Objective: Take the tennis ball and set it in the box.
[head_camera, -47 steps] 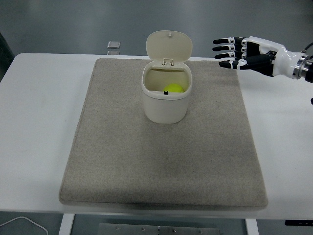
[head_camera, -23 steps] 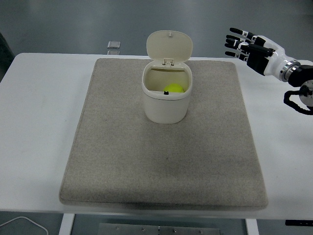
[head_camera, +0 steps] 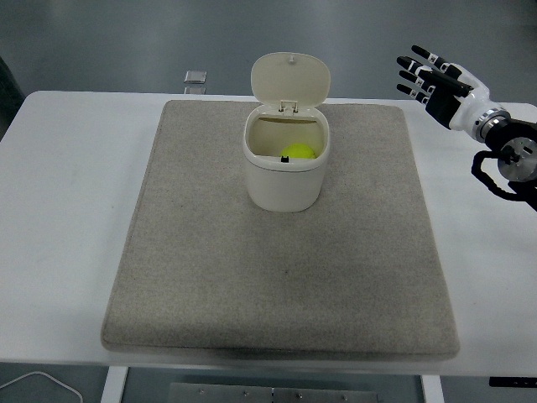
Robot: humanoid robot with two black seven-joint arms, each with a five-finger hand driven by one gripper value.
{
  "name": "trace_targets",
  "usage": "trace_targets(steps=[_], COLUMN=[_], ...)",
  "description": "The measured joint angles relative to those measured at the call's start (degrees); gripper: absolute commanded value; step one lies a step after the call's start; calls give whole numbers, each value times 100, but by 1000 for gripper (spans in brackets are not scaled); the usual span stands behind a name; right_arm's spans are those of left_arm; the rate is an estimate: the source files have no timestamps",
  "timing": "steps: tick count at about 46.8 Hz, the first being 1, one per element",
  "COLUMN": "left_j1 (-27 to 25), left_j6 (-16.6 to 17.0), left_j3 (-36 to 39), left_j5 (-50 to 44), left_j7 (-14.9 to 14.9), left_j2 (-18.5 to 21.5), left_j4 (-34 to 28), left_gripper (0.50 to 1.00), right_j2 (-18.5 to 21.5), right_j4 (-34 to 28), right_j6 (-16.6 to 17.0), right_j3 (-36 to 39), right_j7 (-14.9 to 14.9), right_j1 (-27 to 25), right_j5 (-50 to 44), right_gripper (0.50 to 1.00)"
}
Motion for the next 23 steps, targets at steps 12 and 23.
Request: trace_targets(steps=[12, 23], left_j1=[0, 1], left_j6=[0, 0], left_j3=[0, 0], left_j5=[0, 0], left_j7=[0, 0], left_j2=[0, 0], left_j4=[0, 0], left_gripper=[992, 992], right_j2=[-51, -83], right_j4=[2, 7], right_j6=[87, 265], right_j3=[-21, -31], right_j7=[-6, -16], right_j1=[-125, -135], right_j5=[-1, -1], right_gripper=[934, 934])
